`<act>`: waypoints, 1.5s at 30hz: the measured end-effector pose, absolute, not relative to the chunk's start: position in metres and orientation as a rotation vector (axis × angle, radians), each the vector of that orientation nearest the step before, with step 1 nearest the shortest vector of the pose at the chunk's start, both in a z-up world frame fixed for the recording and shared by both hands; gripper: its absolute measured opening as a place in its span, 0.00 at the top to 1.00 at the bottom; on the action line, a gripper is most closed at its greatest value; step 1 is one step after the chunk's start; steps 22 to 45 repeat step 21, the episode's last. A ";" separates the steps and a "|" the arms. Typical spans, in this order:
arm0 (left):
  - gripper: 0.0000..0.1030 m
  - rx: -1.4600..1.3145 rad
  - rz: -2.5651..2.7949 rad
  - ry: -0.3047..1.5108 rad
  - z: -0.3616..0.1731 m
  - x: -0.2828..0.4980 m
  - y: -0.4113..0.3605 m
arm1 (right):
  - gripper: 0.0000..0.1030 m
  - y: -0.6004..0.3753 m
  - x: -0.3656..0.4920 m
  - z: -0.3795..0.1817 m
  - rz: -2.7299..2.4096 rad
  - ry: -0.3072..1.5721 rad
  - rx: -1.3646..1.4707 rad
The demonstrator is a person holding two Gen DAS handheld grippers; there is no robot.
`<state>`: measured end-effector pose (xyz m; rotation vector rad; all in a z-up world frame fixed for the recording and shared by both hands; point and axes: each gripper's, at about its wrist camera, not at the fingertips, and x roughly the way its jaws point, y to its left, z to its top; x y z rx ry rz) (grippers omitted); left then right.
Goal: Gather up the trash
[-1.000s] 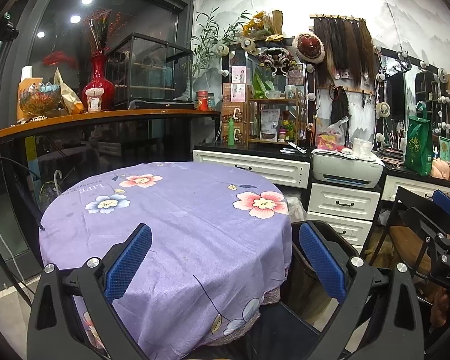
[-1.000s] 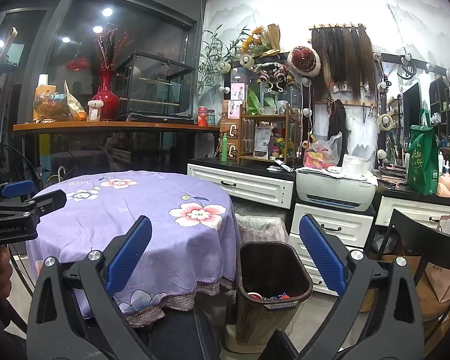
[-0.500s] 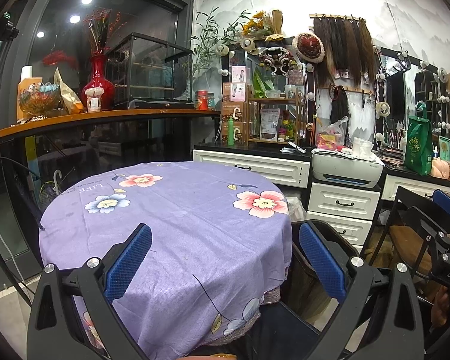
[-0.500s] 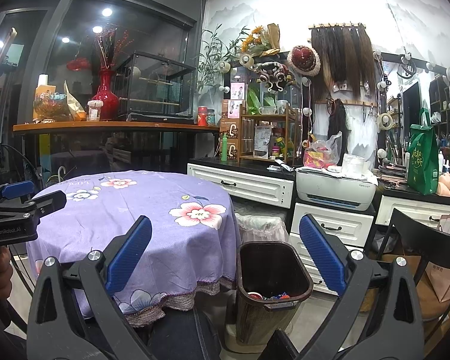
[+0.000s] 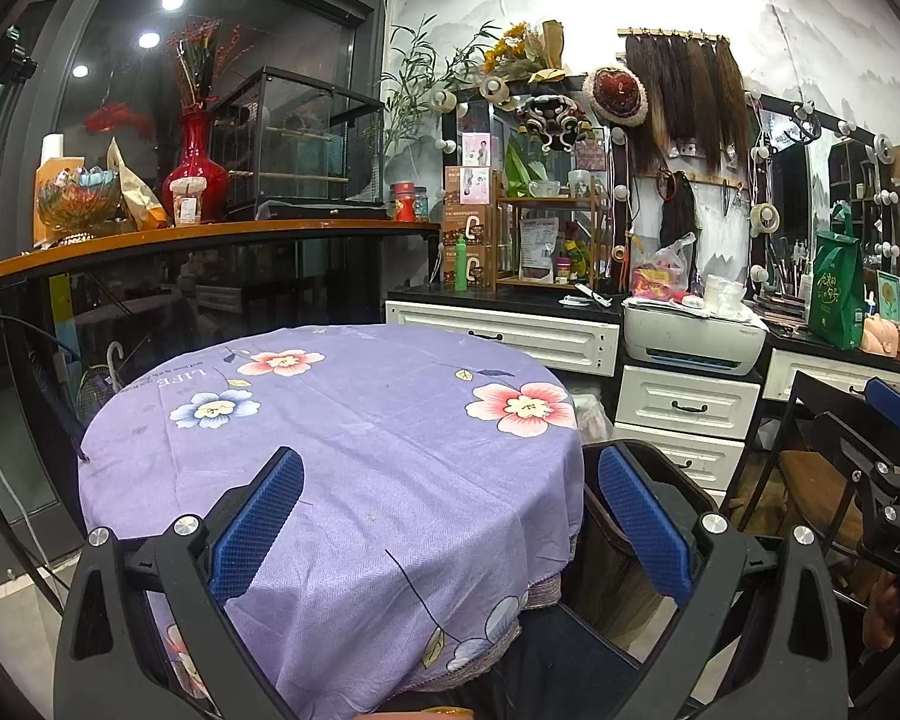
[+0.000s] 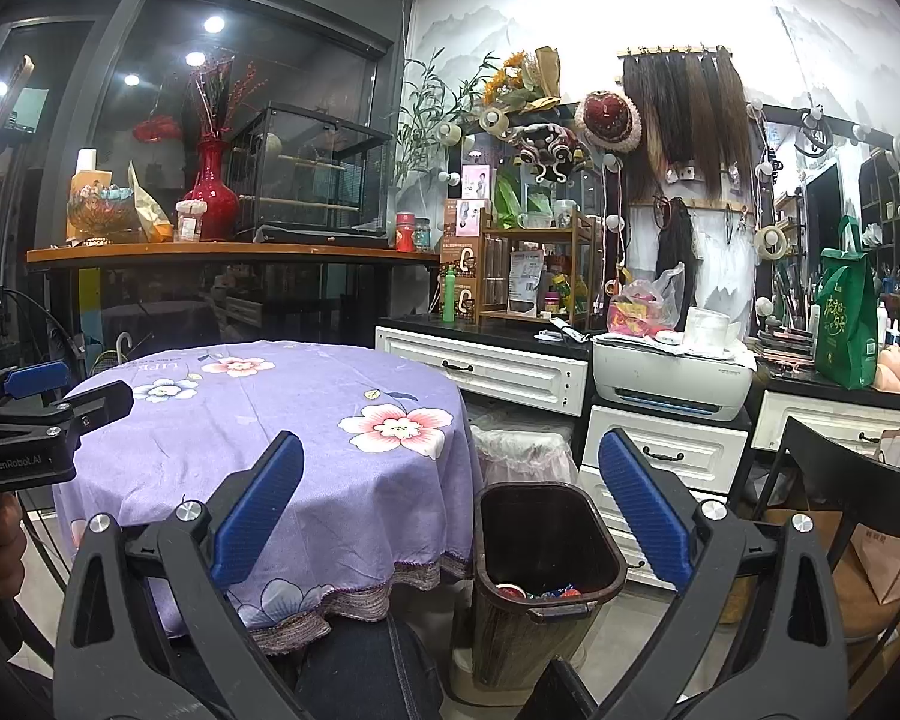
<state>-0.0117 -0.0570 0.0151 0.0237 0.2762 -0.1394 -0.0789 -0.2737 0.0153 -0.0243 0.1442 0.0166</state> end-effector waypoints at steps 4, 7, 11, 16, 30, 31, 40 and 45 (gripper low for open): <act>0.05 0.024 -0.139 0.276 0.015 -0.012 -0.057 | 0.06 -0.273 -0.079 0.016 0.016 0.143 -0.024; 0.05 0.026 -0.141 0.276 0.015 -0.012 -0.057 | 0.06 -0.273 -0.078 0.016 0.016 0.145 -0.024; 0.05 0.030 -0.145 0.270 0.015 -0.011 -0.057 | 0.06 -0.273 -0.078 0.016 0.016 0.144 -0.024; 0.05 0.032 -0.152 0.275 0.014 -0.009 -0.055 | 0.06 -0.274 -0.079 0.016 0.017 0.144 -0.024; 0.05 0.030 -0.154 0.276 0.014 -0.009 -0.053 | 0.06 -0.273 -0.079 0.016 0.016 0.146 -0.023; 0.05 0.030 -0.154 0.276 0.014 -0.009 -0.053 | 0.06 -0.273 -0.079 0.016 0.016 0.146 -0.023; 0.05 0.030 -0.154 0.276 0.014 -0.009 -0.053 | 0.06 -0.273 -0.079 0.016 0.016 0.146 -0.023; 0.05 0.030 -0.154 0.276 0.014 -0.009 -0.053 | 0.06 -0.273 -0.079 0.016 0.016 0.146 -0.023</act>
